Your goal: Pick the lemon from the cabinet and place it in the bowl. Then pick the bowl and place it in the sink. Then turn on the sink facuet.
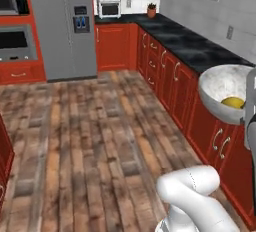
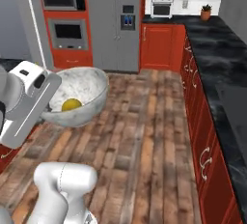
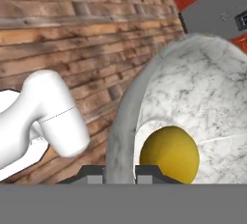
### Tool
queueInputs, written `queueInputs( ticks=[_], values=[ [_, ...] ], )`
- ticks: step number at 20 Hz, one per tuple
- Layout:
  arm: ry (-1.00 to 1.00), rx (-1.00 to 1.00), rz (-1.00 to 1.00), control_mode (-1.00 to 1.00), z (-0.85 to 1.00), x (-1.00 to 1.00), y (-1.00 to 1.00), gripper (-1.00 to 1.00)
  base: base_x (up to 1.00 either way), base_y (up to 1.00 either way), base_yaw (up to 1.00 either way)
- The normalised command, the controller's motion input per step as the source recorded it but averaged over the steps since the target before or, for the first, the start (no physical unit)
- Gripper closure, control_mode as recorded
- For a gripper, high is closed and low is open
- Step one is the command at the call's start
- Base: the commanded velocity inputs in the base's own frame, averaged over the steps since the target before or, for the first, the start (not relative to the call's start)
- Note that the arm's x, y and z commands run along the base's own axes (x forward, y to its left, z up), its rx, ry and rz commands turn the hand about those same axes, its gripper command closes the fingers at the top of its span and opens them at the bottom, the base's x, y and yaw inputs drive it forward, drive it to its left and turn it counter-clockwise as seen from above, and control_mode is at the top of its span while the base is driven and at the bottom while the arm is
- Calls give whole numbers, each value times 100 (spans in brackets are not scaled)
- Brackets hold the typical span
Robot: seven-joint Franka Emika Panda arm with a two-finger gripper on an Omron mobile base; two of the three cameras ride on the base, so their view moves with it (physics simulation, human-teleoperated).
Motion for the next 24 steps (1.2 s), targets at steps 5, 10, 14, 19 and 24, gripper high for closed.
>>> queueInputs(
  ticks=[5, 10, 14, 19, 24],
  values=[
    [0, 0, 0, 100, 0, 0, 0, 100, 27, -1, -71],
    [0, 0, 0, 100, 0, 0, 0, 100, 2, 0, -79],
    [0, 0, 0, 100, 0, 0, 0, 100, 12, 0, -80],
    [0, 0, 0, 100, 0, 0, 0, 100, 27, 4, -78],
    [0, 0, 0, 100, 0, 0, 0, 100, 24, 35, -69]
  ],
)
